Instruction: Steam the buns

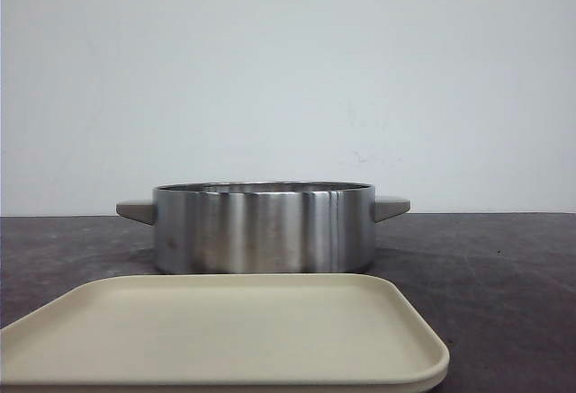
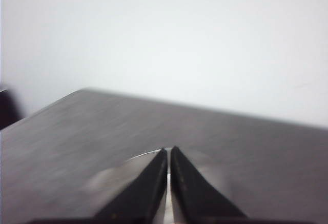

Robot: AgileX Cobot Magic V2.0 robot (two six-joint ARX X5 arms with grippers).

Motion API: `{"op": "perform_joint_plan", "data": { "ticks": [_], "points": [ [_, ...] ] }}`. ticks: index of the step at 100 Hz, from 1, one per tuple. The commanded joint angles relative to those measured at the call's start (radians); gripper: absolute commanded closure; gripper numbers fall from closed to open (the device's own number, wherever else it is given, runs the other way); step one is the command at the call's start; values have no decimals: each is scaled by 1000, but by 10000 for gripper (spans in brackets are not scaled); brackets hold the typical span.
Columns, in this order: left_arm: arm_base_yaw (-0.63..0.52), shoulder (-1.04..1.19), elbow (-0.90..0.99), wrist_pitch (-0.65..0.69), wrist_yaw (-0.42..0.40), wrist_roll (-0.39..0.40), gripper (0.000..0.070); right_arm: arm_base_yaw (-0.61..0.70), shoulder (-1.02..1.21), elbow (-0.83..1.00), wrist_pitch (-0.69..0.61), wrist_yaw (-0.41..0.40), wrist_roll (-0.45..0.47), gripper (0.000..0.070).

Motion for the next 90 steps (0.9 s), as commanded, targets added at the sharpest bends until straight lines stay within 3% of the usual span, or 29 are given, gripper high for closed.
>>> {"op": "perform_joint_plan", "data": {
  "ticks": [1,18,43,69,90],
  "points": [
    [-6,3,12,13,-5,3,694,-57,-75,-125,105,-8,-54,692],
    [-6,3,12,13,-5,3,694,-229,-287,-391,172,-8,-52,692],
    [-6,2,12,13,-5,3,694,-400,-516,-561,18,-36,-53,692],
    [-6,-1,12,13,-5,3,694,-460,-579,-651,11,-53,-52,692],
    [-6,-1,12,14,-5,3,694,-460,-627,-655,-127,-45,-53,692]
  ]
}}
